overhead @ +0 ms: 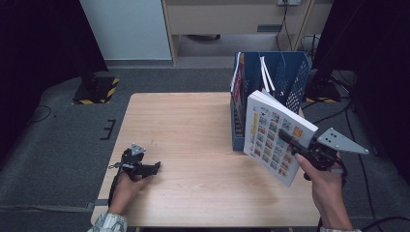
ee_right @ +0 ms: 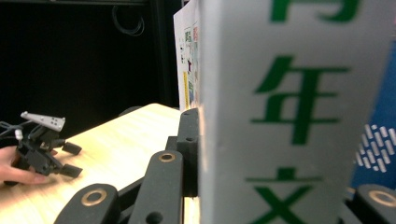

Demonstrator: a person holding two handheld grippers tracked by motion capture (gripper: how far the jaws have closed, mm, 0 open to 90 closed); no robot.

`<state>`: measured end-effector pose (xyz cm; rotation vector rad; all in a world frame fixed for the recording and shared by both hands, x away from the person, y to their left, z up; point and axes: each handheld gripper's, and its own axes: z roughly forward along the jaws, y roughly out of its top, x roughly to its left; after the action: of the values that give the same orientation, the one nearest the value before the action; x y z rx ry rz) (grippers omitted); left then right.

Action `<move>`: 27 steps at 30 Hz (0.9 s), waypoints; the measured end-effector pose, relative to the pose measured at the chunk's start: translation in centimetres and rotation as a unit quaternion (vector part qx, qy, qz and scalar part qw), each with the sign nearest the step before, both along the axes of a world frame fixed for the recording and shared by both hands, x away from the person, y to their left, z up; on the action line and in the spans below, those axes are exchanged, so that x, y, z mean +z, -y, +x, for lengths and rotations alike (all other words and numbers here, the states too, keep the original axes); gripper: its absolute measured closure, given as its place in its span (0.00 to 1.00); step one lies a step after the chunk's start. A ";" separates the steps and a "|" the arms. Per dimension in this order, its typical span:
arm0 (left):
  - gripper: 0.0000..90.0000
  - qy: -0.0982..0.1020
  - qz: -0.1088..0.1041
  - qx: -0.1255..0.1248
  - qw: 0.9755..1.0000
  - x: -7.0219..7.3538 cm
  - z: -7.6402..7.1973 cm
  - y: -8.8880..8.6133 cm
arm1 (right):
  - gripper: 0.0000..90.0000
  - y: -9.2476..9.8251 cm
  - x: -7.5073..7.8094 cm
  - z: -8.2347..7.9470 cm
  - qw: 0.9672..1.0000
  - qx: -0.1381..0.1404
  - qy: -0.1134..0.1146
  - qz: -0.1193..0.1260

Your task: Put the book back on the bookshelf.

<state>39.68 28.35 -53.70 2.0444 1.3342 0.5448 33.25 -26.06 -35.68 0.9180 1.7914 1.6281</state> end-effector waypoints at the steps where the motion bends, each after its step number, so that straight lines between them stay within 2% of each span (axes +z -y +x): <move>1: 0.00 0.000 0.000 0.000 1.000 0.0 0.0 0.0 | 0.82 0.1 0.4 0.0 1.000 -0.002 0.000 0.001; 18: 0.00 0.000 0.000 0.000 1.000 0.0 0.0 0.0 | 0.82 2.4 3.8 0.4 0.999 -0.045 0.001 0.007; 27: 0.00 0.000 0.000 0.000 1.000 0.0 0.0 0.0 | 0.82 3.8 4.6 1.3 0.996 -0.091 -0.003 0.006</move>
<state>39.68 28.35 -53.70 2.0441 1.3346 0.5447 34.51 -29.86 -31.11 1.0602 1.6521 1.5235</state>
